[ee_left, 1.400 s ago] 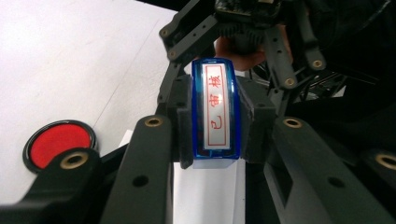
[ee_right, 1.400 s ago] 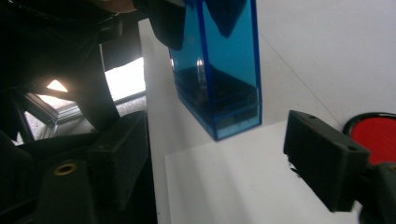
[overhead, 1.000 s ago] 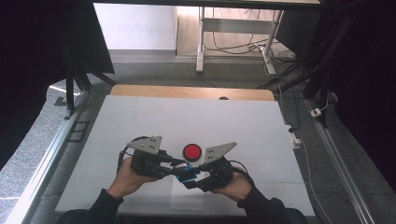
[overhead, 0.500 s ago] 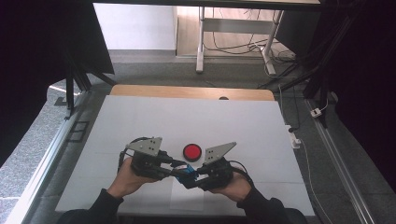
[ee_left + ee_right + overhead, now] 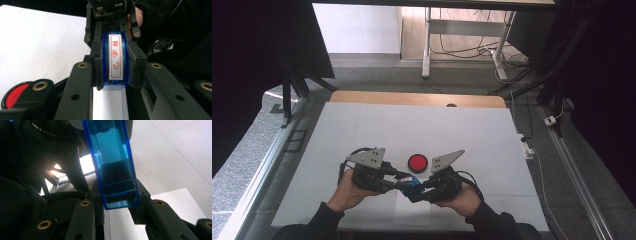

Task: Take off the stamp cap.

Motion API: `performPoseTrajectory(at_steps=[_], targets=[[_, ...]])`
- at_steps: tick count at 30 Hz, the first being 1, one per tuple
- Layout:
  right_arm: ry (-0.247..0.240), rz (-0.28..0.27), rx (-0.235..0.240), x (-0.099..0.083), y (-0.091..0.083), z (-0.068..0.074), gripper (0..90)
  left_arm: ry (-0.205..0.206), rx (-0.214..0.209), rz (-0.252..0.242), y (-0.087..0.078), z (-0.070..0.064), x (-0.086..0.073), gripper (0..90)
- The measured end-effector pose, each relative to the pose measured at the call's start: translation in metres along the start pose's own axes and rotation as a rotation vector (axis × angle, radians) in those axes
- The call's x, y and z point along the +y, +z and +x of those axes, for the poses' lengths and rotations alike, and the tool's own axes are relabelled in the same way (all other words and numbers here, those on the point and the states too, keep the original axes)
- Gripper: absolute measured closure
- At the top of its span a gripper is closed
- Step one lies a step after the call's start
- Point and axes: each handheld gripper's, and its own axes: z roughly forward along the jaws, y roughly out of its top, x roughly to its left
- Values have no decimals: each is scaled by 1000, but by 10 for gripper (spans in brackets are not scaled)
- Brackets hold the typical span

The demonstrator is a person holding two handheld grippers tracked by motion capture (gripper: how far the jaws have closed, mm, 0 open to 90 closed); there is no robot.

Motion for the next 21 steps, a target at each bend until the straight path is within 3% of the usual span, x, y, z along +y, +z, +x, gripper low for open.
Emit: performPoseTrajectory(at_steps=[4, 7, 15, 19, 20, 21], targets=[[-40, 21, -8, 0, -1, 1, 689, 3, -3, 13, 1, -1, 1, 705], [-90, 72, -42, -2, 1, 4, 689, -8, -2, 5, -2, 1, 1, 705], [-110, 60, -82, -2, -1, 5, 687, -41, 21, 15, -4, 2, 1, 704], [-130, 51, -139, -4, -5, 6, 686, -69, 54, 25, -5, 3, 1, 703], [-129, 51, -179, -5, -7, 6, 686, -72, 60, 28, -5, 3, 1, 703], [-129, 51, -179, -5, -7, 6, 686, -73, 69, 32, -6, 3, 1, 703]])
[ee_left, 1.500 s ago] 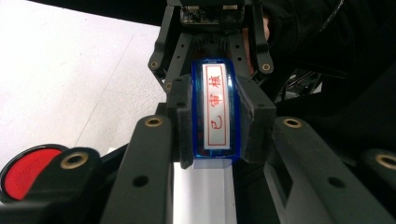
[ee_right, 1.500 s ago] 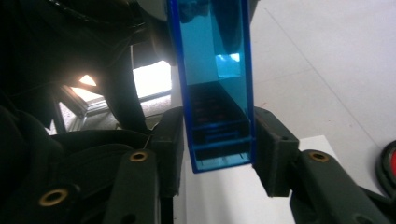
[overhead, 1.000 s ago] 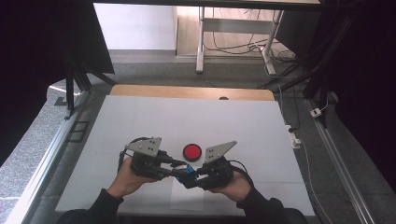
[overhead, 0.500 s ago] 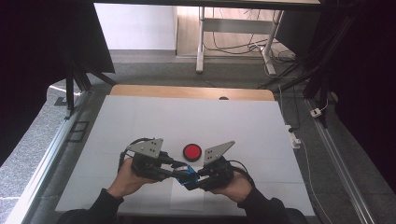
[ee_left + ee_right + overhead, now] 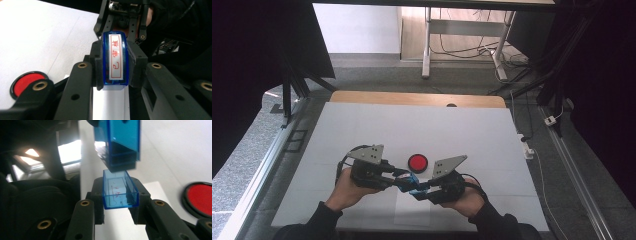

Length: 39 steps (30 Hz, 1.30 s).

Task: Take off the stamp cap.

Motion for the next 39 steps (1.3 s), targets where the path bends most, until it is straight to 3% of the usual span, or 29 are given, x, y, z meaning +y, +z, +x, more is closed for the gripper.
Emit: performPoseTrajectory(at_steps=[8, 17, 26, 31, 39], targets=[[13, -10, -76, -7, -6, -3, 685, 13, 66, 45, -2, 0, 0, 701], [-10, -26, -162, -14, -17, 3, 685, -22, 128, 71, -4, 3, -2, 700], [54, -25, -196, -21, -27, 4, 684, -43, 181, 96, -4, 5, -4, 700], [53, -30, -232, -26, -37, 7, 684, -70, 223, 99, -4, 7, -5, 700], [99, -43, -279, -33, -49, 4, 684, -97, 272, 97, -6, 9, -7, 699]])
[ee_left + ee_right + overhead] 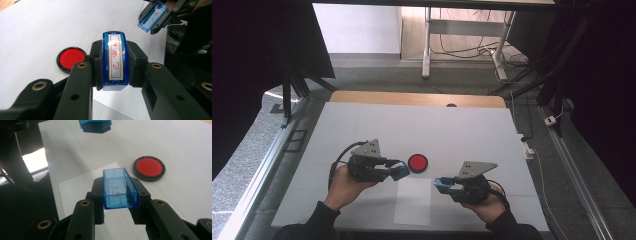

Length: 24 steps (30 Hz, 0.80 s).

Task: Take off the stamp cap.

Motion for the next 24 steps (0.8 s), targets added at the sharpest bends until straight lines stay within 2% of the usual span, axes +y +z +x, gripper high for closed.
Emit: performPoseTrajectory(at_steps=[4, 11, 19, 24], targets=[[-8, -4, -31, -4, -4, 0, 684, -15, 15, -4, -1, 1, -1, 699], [28, 9, -70, -13, -13, -4, 684, -28, 35, -8, -2, 3, -2, 699], [49, 7, -73, -22, -25, -7, 684, -32, 44, -11, -2, 4, -2, 699], [82, 2, -104, -28, -33, -10, 684, -34, 49, -15, -3, 4, -1, 699]])
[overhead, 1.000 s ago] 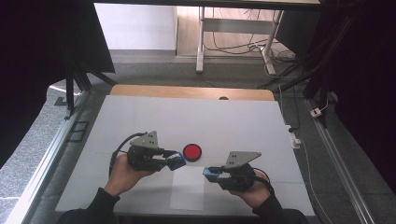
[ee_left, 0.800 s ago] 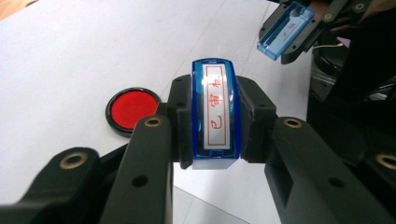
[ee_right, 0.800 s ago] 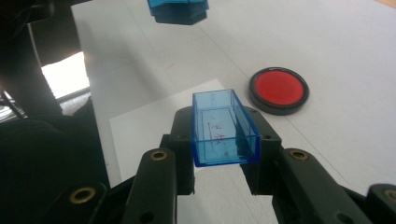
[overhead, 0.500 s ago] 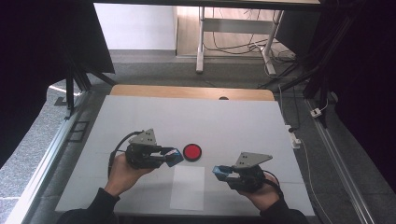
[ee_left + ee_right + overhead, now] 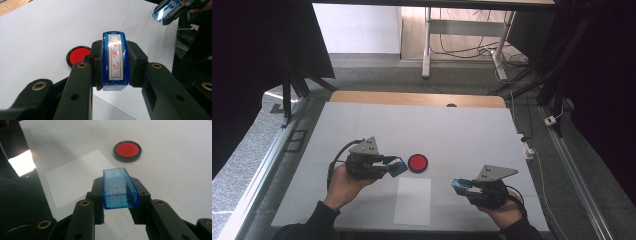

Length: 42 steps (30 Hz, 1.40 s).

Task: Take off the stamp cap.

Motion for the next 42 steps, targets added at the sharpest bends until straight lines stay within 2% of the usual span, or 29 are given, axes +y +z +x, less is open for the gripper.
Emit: performPoseTrajectory(at_steps=[3, 5, 16, 23, 29, 32, 42], targets=[[24, -9, -17, -3, -4, -2, 684, -4, 1, -4, 0, 0, 0, 699], [20, -9, -40, -5, -7, -2, 684, -5, 0, -4, 0, 0, 0, 698], [86, -10, -91, -21, -25, -9, 684, -10, 4, -10, 0, 1, 0, 698], [144, -12, -131, -30, -34, -13, 684, -11, 1, -9, 3, 2, 1, 698], [184, -4, -130, -35, -38, -15, 684, -12, 4, -8, 5, 4, 2, 698], [186, 6, -139, -37, -40, -14, 684, -14, 4, -5, 6, 4, 3, 698], [192, 6, -127, -39, -41, -14, 683, -19, 3, 2, 10, 6, 5, 698]])
